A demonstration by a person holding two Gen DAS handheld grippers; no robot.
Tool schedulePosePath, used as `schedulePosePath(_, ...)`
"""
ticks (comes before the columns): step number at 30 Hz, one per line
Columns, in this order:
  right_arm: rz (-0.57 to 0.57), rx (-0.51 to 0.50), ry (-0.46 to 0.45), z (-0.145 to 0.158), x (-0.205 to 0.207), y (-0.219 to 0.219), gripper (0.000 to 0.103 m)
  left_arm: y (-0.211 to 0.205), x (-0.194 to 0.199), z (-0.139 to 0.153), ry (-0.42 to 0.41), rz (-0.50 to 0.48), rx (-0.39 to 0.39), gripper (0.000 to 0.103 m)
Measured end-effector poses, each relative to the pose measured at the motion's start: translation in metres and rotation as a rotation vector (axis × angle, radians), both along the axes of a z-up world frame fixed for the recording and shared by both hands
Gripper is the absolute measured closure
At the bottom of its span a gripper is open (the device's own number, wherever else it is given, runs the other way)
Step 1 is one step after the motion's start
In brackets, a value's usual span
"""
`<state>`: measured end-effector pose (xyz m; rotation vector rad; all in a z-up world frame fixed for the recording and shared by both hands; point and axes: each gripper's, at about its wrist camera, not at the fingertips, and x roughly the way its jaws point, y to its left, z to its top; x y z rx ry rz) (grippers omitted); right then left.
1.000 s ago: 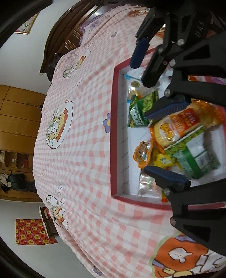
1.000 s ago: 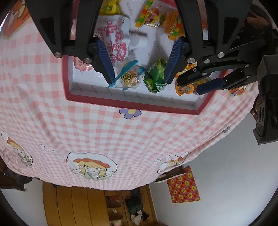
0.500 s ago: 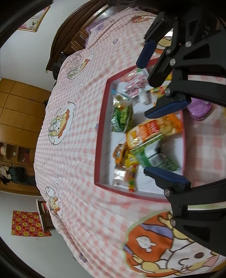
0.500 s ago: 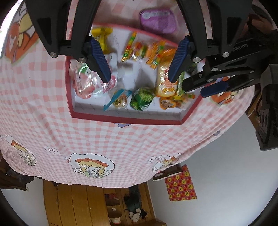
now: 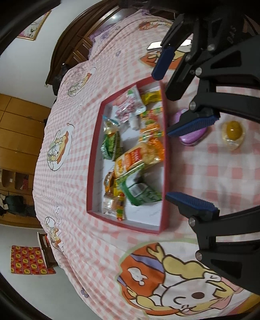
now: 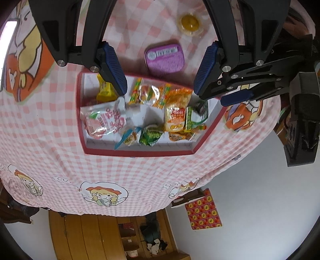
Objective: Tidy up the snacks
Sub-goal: 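Move both tools back toward the purple tin and yellow candy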
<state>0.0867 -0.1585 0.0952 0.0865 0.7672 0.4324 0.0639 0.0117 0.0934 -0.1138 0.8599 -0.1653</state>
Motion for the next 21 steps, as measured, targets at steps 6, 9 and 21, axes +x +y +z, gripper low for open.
schedulePosePath(6,-0.016,-0.005,0.027,-0.01,-0.014,-0.006,0.033,0.001,-0.017,-0.007,0.018,-0.004,0.006,0.042)
schedulePosePath(9,-0.03,-0.018,0.044,-0.015,-0.019,-0.009,0.033,0.003,-0.023,-0.011,0.03,0.009,0.004,0.042)
schedulePosePath(21,-0.051,-0.023,0.1,-0.039,-0.037,-0.019,0.033,-0.004,-0.043,-0.032,0.082,-0.028,0.023,0.042)
